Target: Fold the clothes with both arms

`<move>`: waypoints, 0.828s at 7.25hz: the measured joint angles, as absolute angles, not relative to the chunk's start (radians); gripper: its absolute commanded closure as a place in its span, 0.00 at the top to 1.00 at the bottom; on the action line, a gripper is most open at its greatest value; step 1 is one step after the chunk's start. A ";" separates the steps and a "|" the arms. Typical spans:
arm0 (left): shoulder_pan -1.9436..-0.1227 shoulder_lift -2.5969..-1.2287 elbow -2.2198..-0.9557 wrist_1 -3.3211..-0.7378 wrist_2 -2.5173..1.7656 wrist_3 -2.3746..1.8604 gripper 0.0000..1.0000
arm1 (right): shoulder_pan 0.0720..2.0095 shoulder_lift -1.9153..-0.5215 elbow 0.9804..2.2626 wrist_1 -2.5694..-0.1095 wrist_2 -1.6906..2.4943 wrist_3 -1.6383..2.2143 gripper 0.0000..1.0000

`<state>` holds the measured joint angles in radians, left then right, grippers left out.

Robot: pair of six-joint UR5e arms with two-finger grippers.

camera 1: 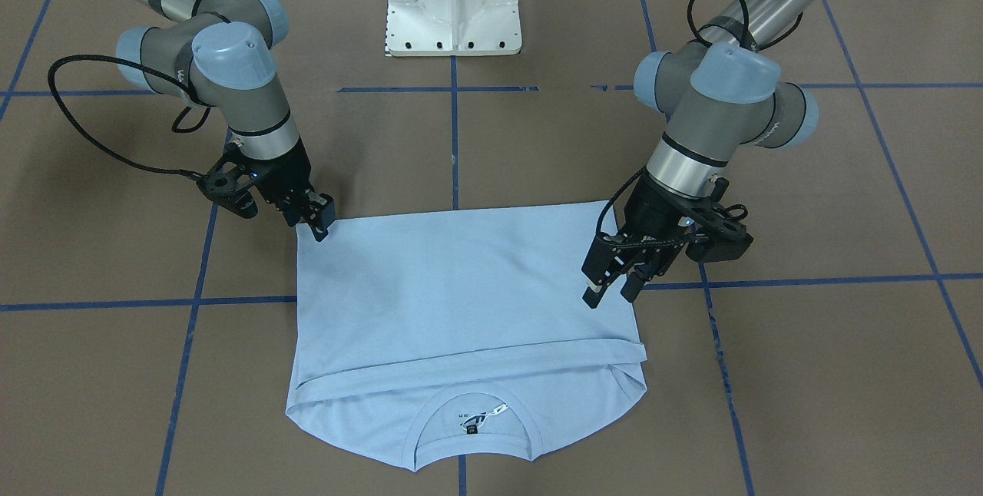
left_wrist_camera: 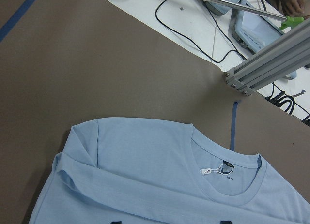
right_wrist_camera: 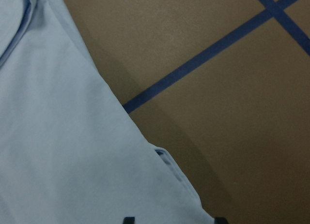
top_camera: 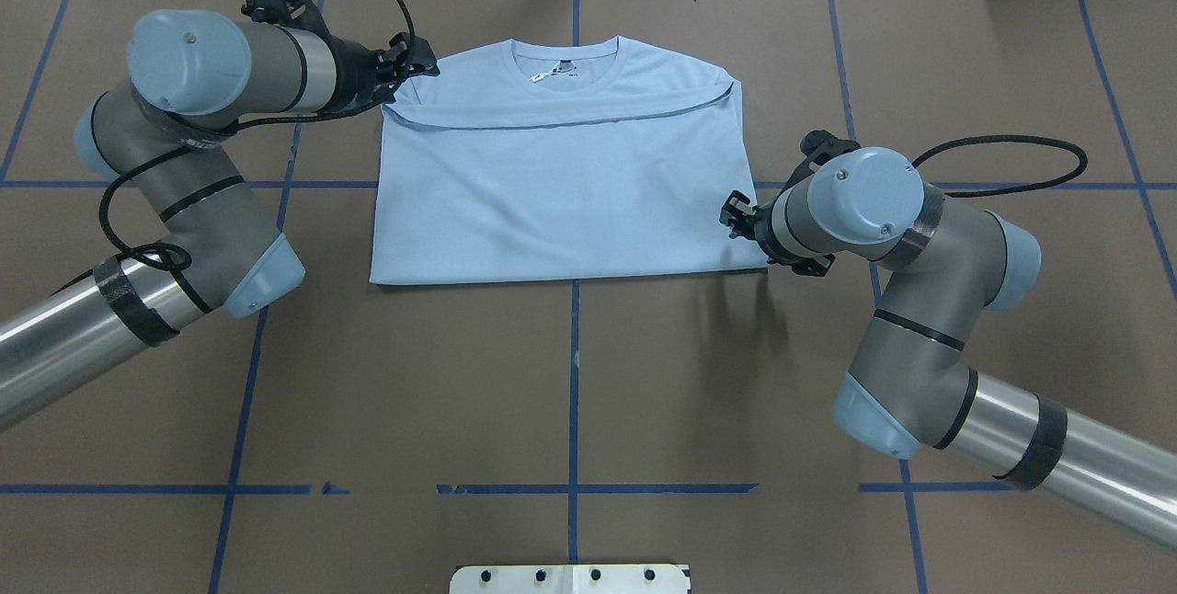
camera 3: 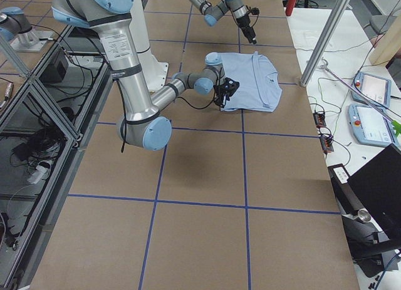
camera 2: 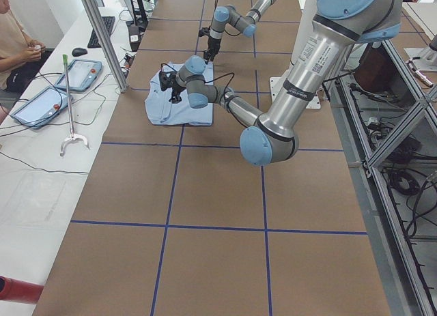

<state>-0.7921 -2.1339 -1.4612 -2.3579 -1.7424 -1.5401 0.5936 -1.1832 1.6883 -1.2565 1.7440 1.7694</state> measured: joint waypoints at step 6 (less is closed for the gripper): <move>-0.793 -2.123 -1.461 -2.358 -1.738 -1.541 0.75 | 0.580 -1.190 1.676 -1.261 1.742 1.778 0.00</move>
